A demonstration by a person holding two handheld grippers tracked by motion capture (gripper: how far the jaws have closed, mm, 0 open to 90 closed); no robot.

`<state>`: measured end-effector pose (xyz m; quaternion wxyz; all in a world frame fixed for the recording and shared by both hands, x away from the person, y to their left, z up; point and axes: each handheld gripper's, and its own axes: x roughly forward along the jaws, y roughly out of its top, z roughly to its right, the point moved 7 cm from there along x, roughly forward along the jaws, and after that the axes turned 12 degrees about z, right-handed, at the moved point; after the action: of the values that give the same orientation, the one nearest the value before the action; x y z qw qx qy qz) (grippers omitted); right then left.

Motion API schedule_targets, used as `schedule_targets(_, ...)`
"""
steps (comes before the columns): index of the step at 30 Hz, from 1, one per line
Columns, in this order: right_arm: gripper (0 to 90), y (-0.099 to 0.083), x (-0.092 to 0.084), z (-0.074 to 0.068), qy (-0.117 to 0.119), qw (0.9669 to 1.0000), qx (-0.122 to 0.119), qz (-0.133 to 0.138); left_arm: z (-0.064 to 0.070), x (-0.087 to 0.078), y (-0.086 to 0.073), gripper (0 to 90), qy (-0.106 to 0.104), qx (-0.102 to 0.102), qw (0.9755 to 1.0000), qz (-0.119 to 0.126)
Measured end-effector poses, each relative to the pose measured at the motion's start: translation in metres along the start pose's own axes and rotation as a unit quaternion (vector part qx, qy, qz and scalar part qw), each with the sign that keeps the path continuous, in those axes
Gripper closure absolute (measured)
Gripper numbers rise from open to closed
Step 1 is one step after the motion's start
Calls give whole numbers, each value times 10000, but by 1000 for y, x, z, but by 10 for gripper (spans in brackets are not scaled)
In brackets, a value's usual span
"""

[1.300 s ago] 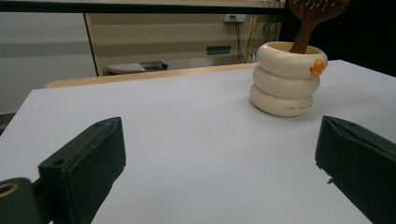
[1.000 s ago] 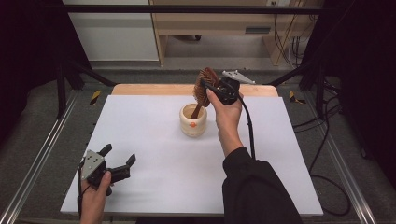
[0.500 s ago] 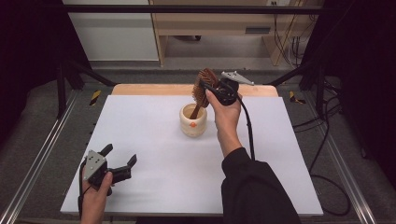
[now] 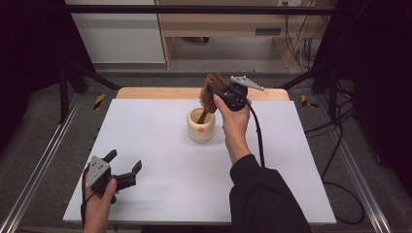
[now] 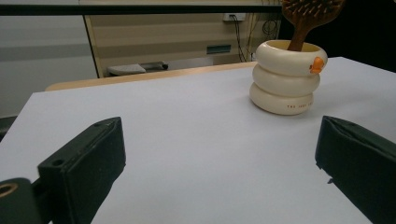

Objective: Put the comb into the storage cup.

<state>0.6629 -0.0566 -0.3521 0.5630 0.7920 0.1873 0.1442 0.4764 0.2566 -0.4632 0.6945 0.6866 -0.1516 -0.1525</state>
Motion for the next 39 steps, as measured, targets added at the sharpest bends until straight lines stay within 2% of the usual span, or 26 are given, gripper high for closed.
schedule_targets(12,510,0,-1,1,-14,10000,71,-5,1,0,0,18,-20,7,10000,-2)
schedule_targets(17,510,-1,-1,1,-38,10000,-3,19,0,1,0,18,-14,0,10000,-3)
schedule_targets(19,510,-3,-1,1,-52,10000,66,23,1,1,0,18,-23,6,10000,-6)
schedule_targets(39,509,-15,0,5,-36,9998,220,10,1,1,0,18,-30,15,10000,-14)
